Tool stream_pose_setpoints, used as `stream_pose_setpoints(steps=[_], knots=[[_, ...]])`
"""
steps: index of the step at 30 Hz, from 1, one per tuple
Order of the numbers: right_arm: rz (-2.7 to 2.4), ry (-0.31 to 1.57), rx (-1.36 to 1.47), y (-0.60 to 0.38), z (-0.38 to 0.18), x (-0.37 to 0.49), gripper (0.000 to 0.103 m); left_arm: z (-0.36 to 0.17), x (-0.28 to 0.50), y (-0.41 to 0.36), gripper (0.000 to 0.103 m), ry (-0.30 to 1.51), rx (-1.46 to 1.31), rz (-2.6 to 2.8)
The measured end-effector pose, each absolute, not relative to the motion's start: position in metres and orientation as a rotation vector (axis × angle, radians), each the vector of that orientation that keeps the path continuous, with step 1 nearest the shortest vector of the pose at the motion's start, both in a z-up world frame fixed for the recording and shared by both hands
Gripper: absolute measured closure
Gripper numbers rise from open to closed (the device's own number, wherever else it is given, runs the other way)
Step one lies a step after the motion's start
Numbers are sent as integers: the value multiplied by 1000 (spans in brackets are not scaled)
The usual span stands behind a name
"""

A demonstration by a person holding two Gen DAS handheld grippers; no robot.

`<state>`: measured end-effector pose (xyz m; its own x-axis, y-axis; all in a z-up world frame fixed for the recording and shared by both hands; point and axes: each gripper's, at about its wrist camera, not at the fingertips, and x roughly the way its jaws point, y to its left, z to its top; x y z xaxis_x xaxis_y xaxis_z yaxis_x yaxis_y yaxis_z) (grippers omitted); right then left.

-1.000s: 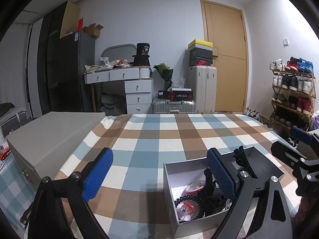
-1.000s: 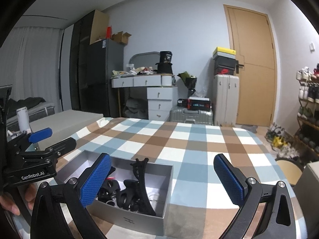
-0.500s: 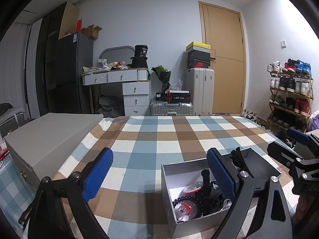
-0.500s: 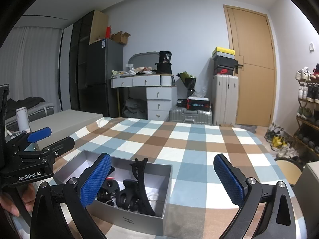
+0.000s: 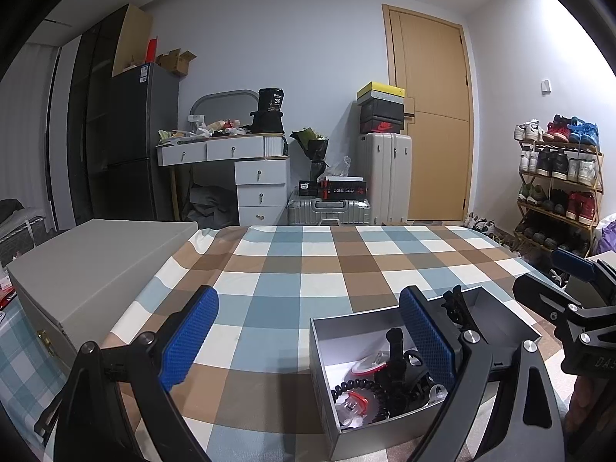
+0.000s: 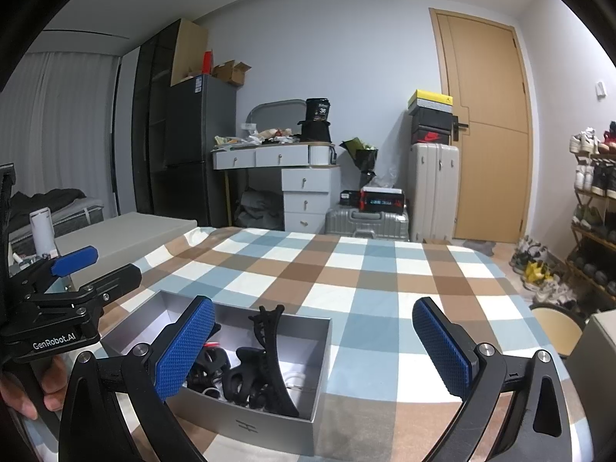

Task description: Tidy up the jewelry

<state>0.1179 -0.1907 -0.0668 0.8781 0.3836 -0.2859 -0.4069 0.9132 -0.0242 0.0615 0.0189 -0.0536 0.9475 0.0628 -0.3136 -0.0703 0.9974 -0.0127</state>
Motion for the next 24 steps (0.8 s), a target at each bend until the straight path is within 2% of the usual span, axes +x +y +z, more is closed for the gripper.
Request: stream_pose_setpoints(steps=[24], knots=[[408, 282, -81, -190, -67, 117, 0, -52, 61, 12, 10, 318, -19, 31]])
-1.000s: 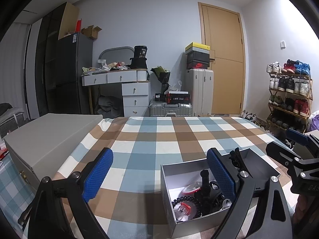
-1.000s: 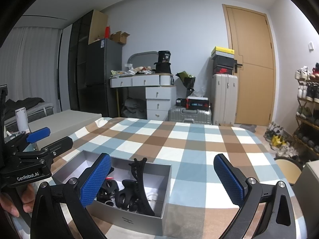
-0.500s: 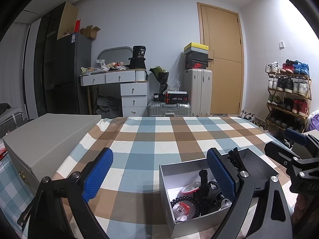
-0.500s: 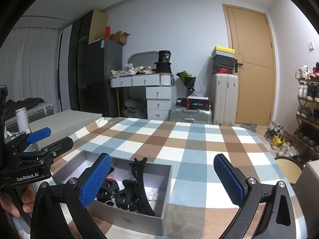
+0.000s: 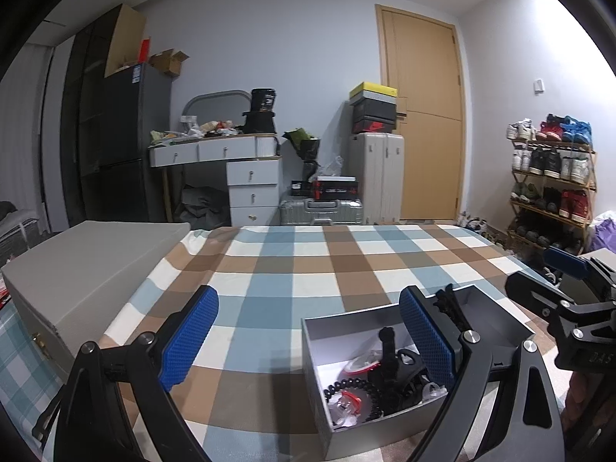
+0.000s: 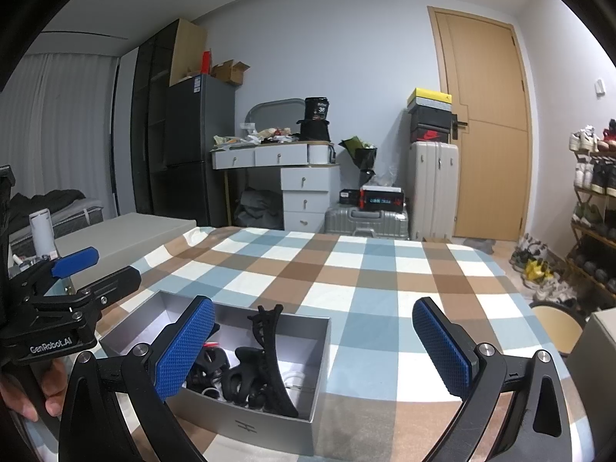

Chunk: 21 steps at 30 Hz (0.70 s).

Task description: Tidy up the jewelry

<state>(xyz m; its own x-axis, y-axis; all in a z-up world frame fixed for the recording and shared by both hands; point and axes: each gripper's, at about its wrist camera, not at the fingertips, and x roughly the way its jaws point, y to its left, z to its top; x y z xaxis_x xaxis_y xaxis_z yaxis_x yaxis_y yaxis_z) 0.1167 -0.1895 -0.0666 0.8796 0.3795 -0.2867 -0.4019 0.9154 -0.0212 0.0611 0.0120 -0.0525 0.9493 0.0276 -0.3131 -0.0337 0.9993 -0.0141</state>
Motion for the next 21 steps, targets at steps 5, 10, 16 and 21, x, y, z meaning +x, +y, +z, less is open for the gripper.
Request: stream_pose_setpoints(steps=[5, 10, 16, 21], knots=[[404, 286, -77, -190, -67, 118, 0, -52, 61, 10, 10, 318, -21, 30], [406, 286, -76, -190, -67, 117, 0, -51, 60, 10, 10, 318, -21, 31], [407, 286, -76, -190, -67, 117, 0, -51, 61, 10, 10, 318, -21, 30], [407, 286, -75, -190, -67, 118, 0, -52, 60, 10, 9, 318, -21, 25]])
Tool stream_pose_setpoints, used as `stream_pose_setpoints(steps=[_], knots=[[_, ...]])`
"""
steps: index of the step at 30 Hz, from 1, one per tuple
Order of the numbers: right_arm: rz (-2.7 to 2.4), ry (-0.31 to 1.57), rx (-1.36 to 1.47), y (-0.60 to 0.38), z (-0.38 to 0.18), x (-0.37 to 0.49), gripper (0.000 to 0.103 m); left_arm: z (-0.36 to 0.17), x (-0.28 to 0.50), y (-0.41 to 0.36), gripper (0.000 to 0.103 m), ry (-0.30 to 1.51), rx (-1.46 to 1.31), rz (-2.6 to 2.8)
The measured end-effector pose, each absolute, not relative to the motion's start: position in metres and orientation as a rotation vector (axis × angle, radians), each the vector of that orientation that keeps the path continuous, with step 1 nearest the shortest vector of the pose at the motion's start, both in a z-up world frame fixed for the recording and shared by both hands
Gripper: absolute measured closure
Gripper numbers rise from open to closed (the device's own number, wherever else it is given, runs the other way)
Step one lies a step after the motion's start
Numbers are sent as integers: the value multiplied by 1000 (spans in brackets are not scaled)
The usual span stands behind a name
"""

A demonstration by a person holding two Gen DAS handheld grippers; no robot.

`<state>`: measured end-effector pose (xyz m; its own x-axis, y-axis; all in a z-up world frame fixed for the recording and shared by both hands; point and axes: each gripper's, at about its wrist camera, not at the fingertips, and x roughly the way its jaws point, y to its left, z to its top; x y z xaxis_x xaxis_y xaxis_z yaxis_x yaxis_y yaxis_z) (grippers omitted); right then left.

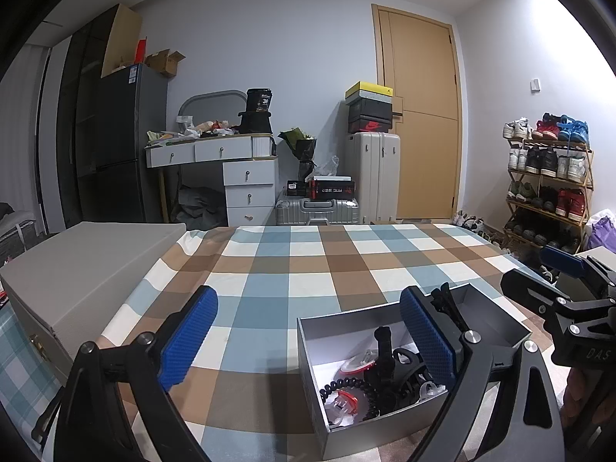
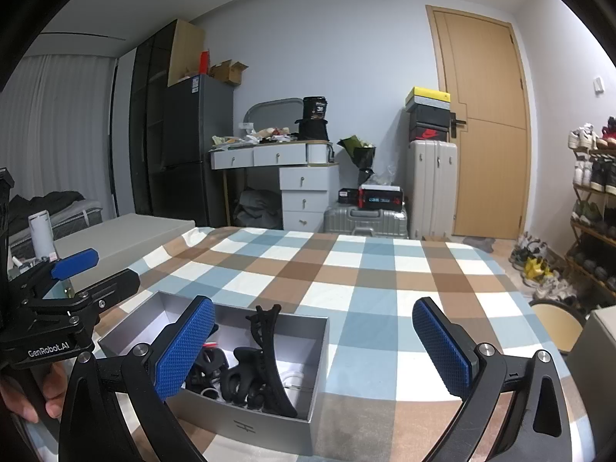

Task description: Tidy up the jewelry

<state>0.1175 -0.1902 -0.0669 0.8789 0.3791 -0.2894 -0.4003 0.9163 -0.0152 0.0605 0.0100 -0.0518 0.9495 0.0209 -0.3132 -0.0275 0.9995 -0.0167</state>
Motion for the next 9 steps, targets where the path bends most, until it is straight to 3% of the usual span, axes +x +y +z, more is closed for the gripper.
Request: stream_pose_setpoints(steps=[2, 9], knots=[[405, 288, -72, -191, -67, 118, 0, -52, 60, 10, 2, 318, -21, 25], [404, 292, -67, -192, -67, 118, 0, -52, 62, 10, 2, 318, -22, 25]])
